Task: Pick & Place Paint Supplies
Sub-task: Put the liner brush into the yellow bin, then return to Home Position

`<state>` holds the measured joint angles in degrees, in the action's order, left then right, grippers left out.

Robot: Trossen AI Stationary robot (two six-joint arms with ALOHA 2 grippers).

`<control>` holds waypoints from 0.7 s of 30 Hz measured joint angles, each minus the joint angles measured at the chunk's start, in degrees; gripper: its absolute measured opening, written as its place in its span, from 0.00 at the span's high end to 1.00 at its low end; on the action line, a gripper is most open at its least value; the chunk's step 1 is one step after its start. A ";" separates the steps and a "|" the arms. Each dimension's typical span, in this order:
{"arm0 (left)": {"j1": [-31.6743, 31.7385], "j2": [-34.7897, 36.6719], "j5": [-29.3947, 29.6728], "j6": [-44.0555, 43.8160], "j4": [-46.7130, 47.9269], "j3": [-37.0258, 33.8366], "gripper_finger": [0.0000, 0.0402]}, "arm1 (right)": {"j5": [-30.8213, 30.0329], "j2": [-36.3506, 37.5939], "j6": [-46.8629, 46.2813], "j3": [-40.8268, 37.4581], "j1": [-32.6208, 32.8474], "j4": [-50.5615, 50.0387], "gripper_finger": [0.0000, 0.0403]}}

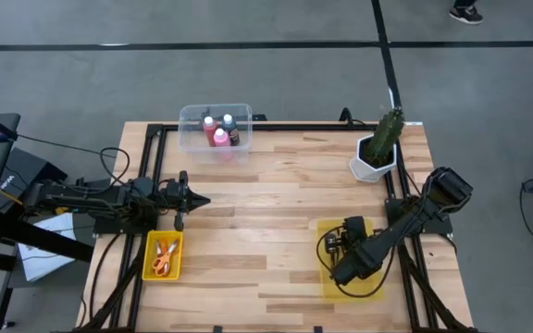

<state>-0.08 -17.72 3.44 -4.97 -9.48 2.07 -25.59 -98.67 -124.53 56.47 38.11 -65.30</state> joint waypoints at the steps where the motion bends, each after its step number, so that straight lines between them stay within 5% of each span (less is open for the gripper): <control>1: 0.00 -0.02 0.00 0.00 -0.02 0.00 1.00 | -0.01 0.00 0.01 0.00 0.00 0.00 1.00; 21: 0.00 0.00 -0.26 -0.02 0.00 0.00 1.00 | -1.77 0.00 0.01 0.00 -0.02 -0.02 0.85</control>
<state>-0.08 -17.72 3.18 -4.99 -9.47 2.07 -27.37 -98.67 -124.51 56.47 38.09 -65.32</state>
